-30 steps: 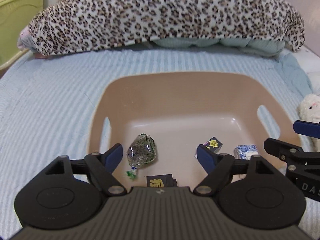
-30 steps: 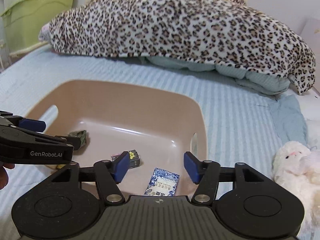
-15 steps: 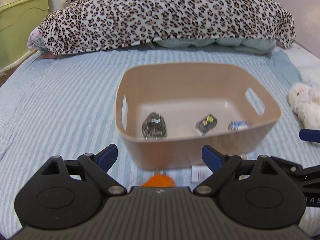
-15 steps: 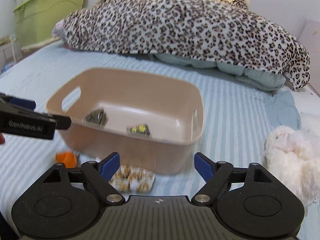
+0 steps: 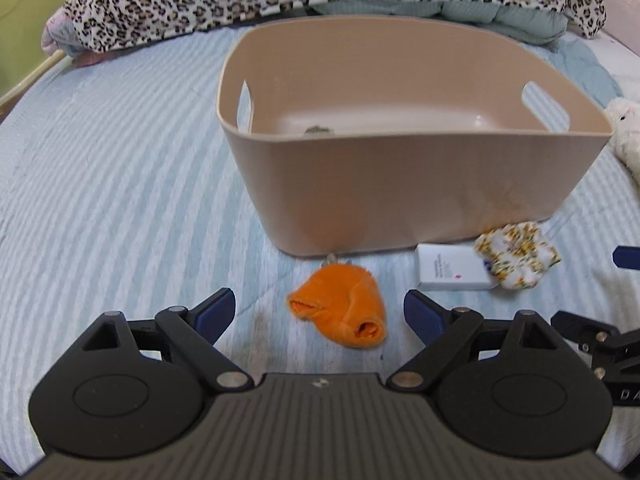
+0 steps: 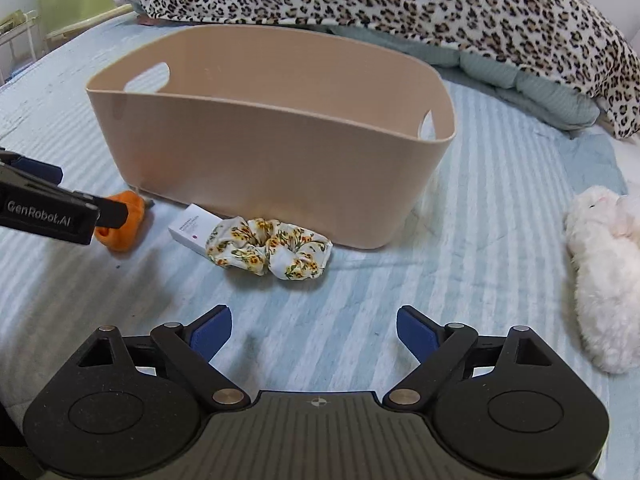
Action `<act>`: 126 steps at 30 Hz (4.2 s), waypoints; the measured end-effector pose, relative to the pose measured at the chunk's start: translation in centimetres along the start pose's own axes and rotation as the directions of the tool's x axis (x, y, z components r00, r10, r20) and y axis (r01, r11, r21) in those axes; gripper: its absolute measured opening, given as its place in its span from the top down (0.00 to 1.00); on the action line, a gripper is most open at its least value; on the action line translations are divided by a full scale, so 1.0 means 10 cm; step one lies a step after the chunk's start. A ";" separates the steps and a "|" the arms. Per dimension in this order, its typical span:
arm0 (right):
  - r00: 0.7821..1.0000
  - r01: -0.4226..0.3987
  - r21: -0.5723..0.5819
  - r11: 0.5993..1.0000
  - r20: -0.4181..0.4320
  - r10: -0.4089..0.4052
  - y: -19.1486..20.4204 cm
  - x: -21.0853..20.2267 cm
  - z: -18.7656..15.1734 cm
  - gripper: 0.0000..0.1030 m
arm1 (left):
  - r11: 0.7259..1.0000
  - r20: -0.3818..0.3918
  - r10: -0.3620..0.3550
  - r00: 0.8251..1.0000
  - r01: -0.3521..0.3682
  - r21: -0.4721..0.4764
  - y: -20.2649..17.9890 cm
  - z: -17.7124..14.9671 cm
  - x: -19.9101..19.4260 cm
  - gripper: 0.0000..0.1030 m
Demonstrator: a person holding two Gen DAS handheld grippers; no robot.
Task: Organize objects
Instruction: 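Grasp the orange plush keychain with the left tool while the right grasps the floral scrunchie, then carry keychain and scrunchie over the basket and open both tools to drop them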
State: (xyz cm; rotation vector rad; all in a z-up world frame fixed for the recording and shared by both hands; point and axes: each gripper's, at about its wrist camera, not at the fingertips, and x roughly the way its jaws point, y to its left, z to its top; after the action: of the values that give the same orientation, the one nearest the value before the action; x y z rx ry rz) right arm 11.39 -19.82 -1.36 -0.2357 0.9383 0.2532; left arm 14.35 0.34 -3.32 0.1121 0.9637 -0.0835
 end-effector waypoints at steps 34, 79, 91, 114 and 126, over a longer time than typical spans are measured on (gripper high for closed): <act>0.994 -0.097 -0.123 0.988 0.043 0.103 0.19 0.34 0.06 0.90 | 0.994 -0.084 -0.107 0.991 0.104 -0.036 0.19 -0.17 0.04 0.77; 0.964 -0.128 0.012 0.992 0.237 0.122 -0.10 -0.52 0.11 0.89 | 0.996 0.049 -0.084 0.995 0.084 0.004 0.13 -0.12 -0.48 0.91; 0.975 -0.121 -0.008 0.993 0.189 0.120 -0.02 -0.38 0.07 0.89 | 1.000 -0.090 -0.008 0.996 0.006 -0.015 0.31 -0.30 -0.10 0.87; 0.942 -0.106 0.049 0.993 0.325 0.085 -0.24 -0.76 0.49 0.89 | 0.999 0.281 -0.036 0.959 0.030 0.024 0.08 0.56 -1.17 0.90; 0.958 -0.030 0.093 0.995 0.287 0.002 -0.41 -0.33 1.16 0.90 | 0.998 0.191 0.000 0.982 -0.011 0.058 -0.28 1.13 -0.18 0.90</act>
State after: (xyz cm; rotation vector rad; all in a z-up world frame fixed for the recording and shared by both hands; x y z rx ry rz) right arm 19.67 -20.51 8.35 -0.0985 0.6619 0.2489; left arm 22.16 -3.92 4.43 0.1585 0.7695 -0.1157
